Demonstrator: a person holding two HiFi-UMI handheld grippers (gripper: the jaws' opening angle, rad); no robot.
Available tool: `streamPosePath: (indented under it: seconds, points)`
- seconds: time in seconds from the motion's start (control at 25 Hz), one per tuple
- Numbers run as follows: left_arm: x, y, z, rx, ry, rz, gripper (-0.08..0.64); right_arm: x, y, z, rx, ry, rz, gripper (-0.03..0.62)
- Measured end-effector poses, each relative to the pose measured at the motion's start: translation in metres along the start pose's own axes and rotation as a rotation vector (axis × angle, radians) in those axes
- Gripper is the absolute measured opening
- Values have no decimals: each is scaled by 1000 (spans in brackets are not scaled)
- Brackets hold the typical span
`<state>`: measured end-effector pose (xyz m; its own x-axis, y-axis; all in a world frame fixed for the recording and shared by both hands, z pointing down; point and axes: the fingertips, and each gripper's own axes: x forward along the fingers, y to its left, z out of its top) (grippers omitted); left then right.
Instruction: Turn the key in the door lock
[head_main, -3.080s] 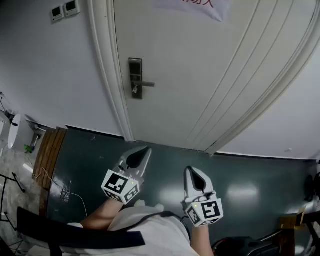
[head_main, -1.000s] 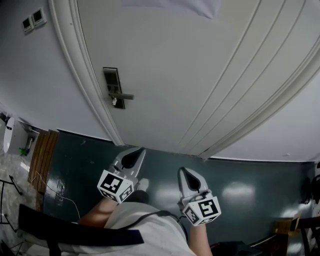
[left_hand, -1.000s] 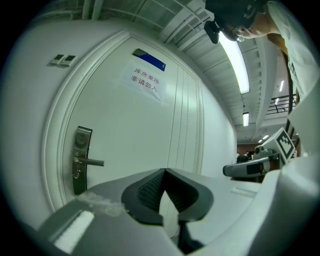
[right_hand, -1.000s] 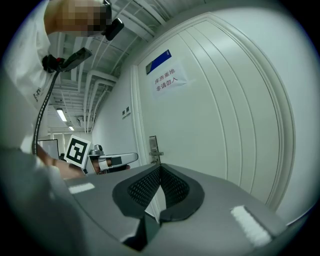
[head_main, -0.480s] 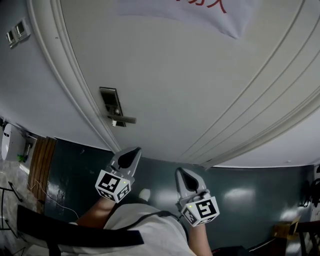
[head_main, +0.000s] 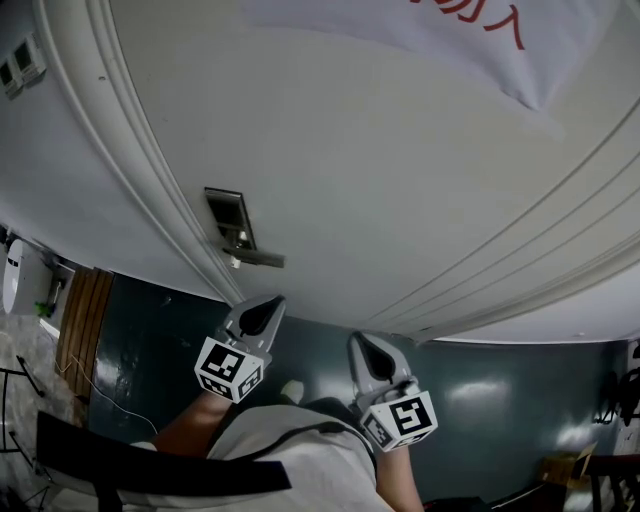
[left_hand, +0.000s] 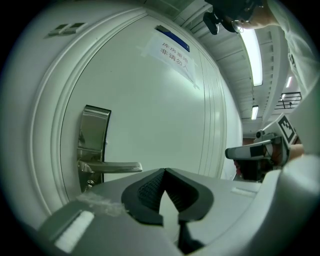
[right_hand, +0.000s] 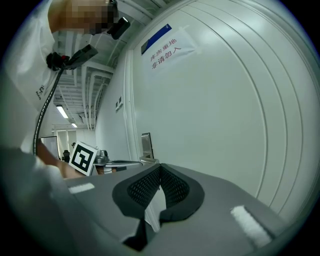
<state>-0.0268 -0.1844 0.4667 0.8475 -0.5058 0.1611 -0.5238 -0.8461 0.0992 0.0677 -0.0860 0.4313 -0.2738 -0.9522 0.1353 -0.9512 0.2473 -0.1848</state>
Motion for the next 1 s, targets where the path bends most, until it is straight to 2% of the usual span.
streamPosePath:
  seconds: [0.28, 0.52, 0.76, 1.0]
  points:
    - [0, 16, 3, 40, -10, 78, 5, 15, -6, 2, -2, 5, 43, 9]
    - [-5, 35, -8, 87, 19, 210, 5, 25, -3, 8, -31, 13, 140, 9]
    - [-8, 51, -19, 231, 87, 347, 5, 35, -2, 14, -56, 22, 247, 9]
    - [-17, 74, -30, 340, 148, 454, 5, 48, 3, 11, -80, 37, 346, 9]
